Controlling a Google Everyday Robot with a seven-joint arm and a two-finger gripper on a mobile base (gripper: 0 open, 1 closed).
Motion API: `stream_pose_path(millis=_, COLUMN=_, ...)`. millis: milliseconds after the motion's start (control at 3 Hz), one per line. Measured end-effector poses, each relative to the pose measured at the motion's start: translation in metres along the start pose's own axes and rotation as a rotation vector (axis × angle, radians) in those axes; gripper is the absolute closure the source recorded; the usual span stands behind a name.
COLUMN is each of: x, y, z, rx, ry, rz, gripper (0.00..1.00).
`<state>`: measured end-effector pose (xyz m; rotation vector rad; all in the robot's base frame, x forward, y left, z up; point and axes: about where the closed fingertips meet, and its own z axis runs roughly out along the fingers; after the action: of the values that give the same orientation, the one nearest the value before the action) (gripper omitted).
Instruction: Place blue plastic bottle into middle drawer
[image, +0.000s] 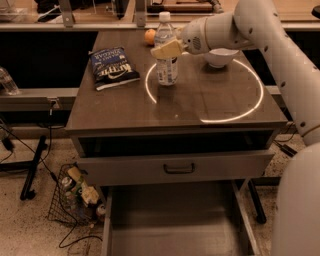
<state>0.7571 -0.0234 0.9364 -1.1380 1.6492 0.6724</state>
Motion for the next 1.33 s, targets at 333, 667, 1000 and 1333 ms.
stream_pose_path(millis=333, x=-0.018, y=0.055, z=-0.048, rx=-0.051, ry=-0.055, rz=0.017, gripper=1.0)
stream_pose_path(millis=667, x=-0.016, y=0.088, z=-0.105, rx=-0.018, ry=-0.087, rz=0.03, gripper=1.0)
stream_pose_path(millis=1000, x=-0.016, y=0.088, z=-0.105, rx=-0.018, ry=-0.087, rz=0.03, gripper=1.0)
stream_pose_path(millis=1333, x=-0.012, y=0.1, z=-0.107, rx=-0.066, ry=-0.1, rz=0.031, gripper=1.0)
